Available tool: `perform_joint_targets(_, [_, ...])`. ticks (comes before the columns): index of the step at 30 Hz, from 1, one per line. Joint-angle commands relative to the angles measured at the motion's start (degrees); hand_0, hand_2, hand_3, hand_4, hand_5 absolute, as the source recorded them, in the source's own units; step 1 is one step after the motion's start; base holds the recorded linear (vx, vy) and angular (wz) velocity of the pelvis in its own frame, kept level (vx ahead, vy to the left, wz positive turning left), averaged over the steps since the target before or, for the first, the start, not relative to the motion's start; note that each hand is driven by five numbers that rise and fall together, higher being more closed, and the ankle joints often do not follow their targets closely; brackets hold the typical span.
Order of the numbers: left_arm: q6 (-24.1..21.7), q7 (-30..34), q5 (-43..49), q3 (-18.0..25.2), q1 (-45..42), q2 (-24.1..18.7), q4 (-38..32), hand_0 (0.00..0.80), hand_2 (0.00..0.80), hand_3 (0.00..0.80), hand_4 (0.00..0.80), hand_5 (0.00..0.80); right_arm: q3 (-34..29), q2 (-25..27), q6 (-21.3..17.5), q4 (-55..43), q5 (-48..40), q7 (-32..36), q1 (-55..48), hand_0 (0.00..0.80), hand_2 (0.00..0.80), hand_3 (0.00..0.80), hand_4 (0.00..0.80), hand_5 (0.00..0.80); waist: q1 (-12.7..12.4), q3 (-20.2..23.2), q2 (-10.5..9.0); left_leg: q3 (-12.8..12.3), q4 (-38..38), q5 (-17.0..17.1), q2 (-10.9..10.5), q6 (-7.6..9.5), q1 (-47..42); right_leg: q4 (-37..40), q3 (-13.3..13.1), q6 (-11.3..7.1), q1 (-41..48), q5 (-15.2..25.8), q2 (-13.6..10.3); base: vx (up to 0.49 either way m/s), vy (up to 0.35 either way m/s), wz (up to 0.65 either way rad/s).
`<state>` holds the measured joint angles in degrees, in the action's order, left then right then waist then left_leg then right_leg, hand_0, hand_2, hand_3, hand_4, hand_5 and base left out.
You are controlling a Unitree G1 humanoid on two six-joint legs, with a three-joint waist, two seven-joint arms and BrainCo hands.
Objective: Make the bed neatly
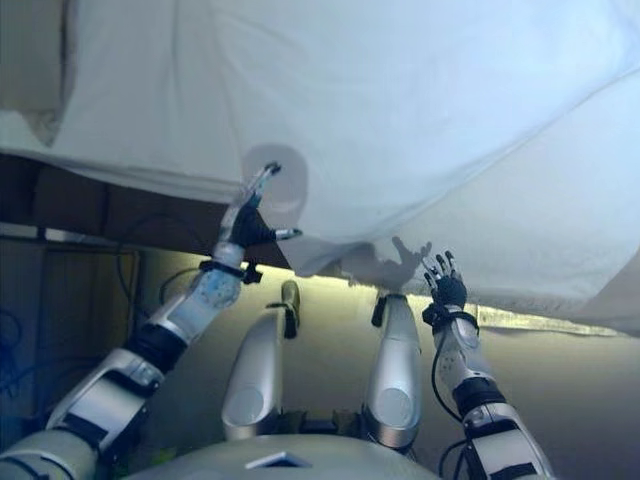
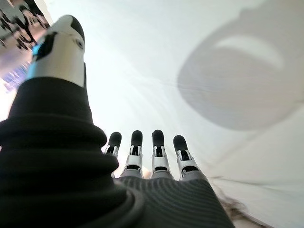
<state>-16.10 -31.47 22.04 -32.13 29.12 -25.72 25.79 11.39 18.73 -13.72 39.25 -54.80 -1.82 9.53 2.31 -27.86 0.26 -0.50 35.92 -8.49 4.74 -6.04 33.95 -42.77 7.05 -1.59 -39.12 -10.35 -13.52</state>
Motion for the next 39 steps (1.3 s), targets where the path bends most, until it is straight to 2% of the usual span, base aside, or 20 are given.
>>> perform_joint_targets(1, [1.6,-4.4,10.1,-1.9,4.1,1.5,-3.7,0.000,0.000,0.000,0.000,0.000,-0.5,0.6,-3.9,-3.5,-2.3,1.2,-1.9,0.000,0.000,0.000,0.000,0.000,1.3,-0.3,-0.25,2.2,1.5,-2.4,-0.4,5.57,-0.8,0.3,-3.8,-5.20,0.3,3.5,-1.6,-0.079,-0.072,-0.10])
perform_joint_targets(4, [4.5,-5.5,16.1,-4.6,8.9,2.8,-2.8,0.000,0.000,0.000,0.000,0.000,-0.1,0.4,-3.5,-4.0,-3.3,1.5,-1.4,0.000,0.000,0.000,0.000,0.000,2.5,-1.9,-0.40,2.1,3.5,-2.7,-0.7,6.01,1.8,-0.9,-4.6,-5.14,-1.5,3.3,-1.1,-0.050,-0.043,-0.04])
perform_joint_targets(10, [7.6,-9.4,25.8,-6.4,11.8,5.0,-2.5,0.000,0.000,0.000,0.000,0.000,0.1,0.4,-3.8,-6.2,-3.5,1.6,-1.4,0.000,0.000,0.000,0.000,0.000,4.5,-1.9,0.00,1.4,4.6,-2.6,-1.3,5.93,5.7,-0.3,-5.7,-5.03,-5.0,4.0,0.1,-0.016,0.011,-0.13])
perform_joint_targets(15, [10.8,-10.2,26.9,-7.3,12.4,7.0,0.3,0.000,0.000,0.000,0.000,0.000,0.1,0.7,-3.7,-7.9,-3.3,1.2,-1.8,0.000,0.000,0.000,0.000,0.000,5.8,-1.9,-0.55,0.8,7.2,-3.3,-0.4,6.19,9.5,-1.5,-6.9,-4.63,-8.5,3.9,0.8,-0.011,0.022,-0.16])
perform_joint_targets(16, [11.2,-10.3,27.2,-7.3,12.3,7.4,0.2,0.000,0.000,0.000,0.000,0.000,0.1,0.8,-4.0,-8.1,-3.6,1.5,-2.1,0.000,0.000,0.000,0.000,0.000,5.9,-1.9,-0.59,0.7,7.9,-3.5,-0.2,6.29,10.2,-2.0,-7.0,-4.50,-9.0,3.7,0.9,0.097,0.017,-0.14])
perform_joint_targets(17, [12.2,-9.6,27.8,-7.5,11.9,8.1,-0.5,0.000,0.000,0.000,0.000,0.000,0.1,0.8,-4.4,-8.2,-4.0,1.8,-2.7,0.000,0.000,0.000,0.000,0.000,6.0,-1.9,-0.62,0.8,9.3,-5.6,0.0,6.18,10.1,-3.3,-7.4,-4.94,-8.9,2.0,1.2,0.104,0.006,-0.20])
perform_joint_targets(21, [15.2,-8.0,31.0,-8.1,12.1,9.0,-1.6,0.000,0.000,0.000,0.000,0.000,-0.1,0.4,-4.7,-9.6,-4.5,2.2,-3.2,0.000,0.000,0.000,0.000,0.000,6.2,-1.9,-1.20,0.9,11.0,-6.1,0.3,6.48,12.4,-4.2,-7.6,-4.84,-10.6,2.0,1.6,0.039,-0.013,-0.17])
perform_joint_targets(24, [17.8,-6.4,42.6,-9.0,13.4,8.5,-1.3,0.000,0.000,0.000,0.000,0.000,-0.2,0.7,-5.0,-12.5,-4.5,1.6,-3.8,0.000,0.000,0.000,0.000,0.000,6.9,-1.9,-1.82,0.4,12.0,-6.1,0.8,6.67,14.4,-4.6,-7.8,-4.91,-12.2,2.2,1.9,0.008,-0.001,-0.04])
perform_joint_targets(26, [19.3,-6.7,46.0,-9.3,14.3,8.3,-2.5,0.000,0.000,0.000,0.000,0.000,-0.3,1.4,-5.0,-14.5,-4.5,0.7,-4.0,0.000,0.000,0.000,0.000,0.000,7.5,-1.9,-1.89,0.0,12.0,-6.0,0.8,6.63,15.2,-4.5,-8.0,-4.85,-12.8,2.2,2.3,-0.002,0.088,0.00])
perform_joint_targets(28, [22.1,-5.8,45.8,-9.4,16.0,8.0,-3.5,0.000,0.000,0.000,0.000,0.000,-1.0,2.1,-5.0,-15.7,-3.4,1.0,-4.4,0.000,0.000,0.000,0.000,0.000,8.4,-1.9,-1.67,-0.8,12.1,-5.9,0.9,6.90,16.0,-4.6,-8.7,-4.76,-13.8,2.2,2.7,-0.006,0.139,-0.05])
perform_joint_targets(33, [23.4,-4.5,43.7,-8.6,18.0,7.1,-3.5,0.000,0.000,0.000,0.000,0.000,-2.3,3.3,-4.7,-19.1,-3.6,2.1,-5.6,0.000,0.000,0.000,0.000,0.000,9.5,-1.9,-1.54,-1.4,14.3,-6.8,0.4,7.33,18.3,-5.9,-10.0,-4.85,-15.9,2.0,3.0,0.001,0.061,-0.10])
perform_joint_targets(39, [25.6,0.5,48.6,-9.2,20.1,5.1,-2.3,0.000,0.000,0.000,0.000,0.000,-2.2,3.9,-4.1,-23.5,-3.6,2.1,-6.2,0.000,0.000,0.000,0.000,0.000,10.2,-1.9,-2.42,-1.3,18.7,-8.5,0.6,7.99,22.1,-9.3,-10.6,-4.49,-19.5,1.5,3.6,0.006,0.003,-0.05])
